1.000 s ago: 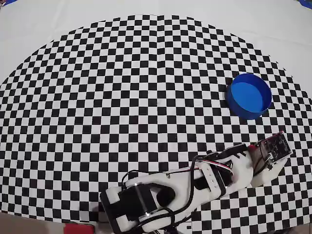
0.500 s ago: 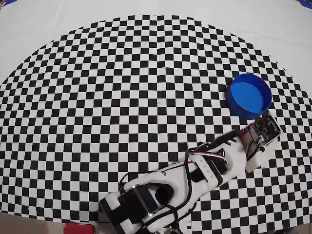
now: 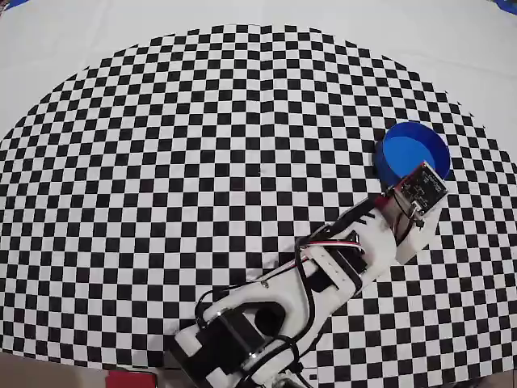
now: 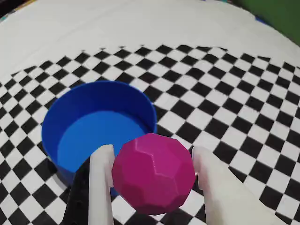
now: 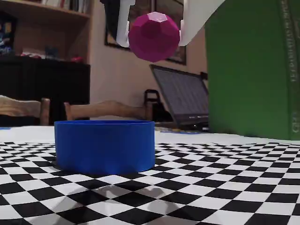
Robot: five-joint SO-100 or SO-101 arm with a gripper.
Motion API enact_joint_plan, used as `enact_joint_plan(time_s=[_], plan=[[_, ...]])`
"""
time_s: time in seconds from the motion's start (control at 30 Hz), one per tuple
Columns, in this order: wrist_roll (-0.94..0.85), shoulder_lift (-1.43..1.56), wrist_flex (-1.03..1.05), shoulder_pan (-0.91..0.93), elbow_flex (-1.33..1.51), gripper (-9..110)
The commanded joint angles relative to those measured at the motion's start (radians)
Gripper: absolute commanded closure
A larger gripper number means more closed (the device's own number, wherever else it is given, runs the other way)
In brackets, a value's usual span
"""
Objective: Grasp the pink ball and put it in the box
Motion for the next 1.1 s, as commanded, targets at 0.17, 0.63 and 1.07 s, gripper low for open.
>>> enact_joint_plan(time_s=[0.17,0.63,1.07], plan=[[-0.012,-0.017,-0.009,-0.054,-0.055,101],[-0.012,-0.048,-0.011,-0.107,-0.069,101],[-0.012,-0.104,-0.011,-0.117,-0.109,101]])
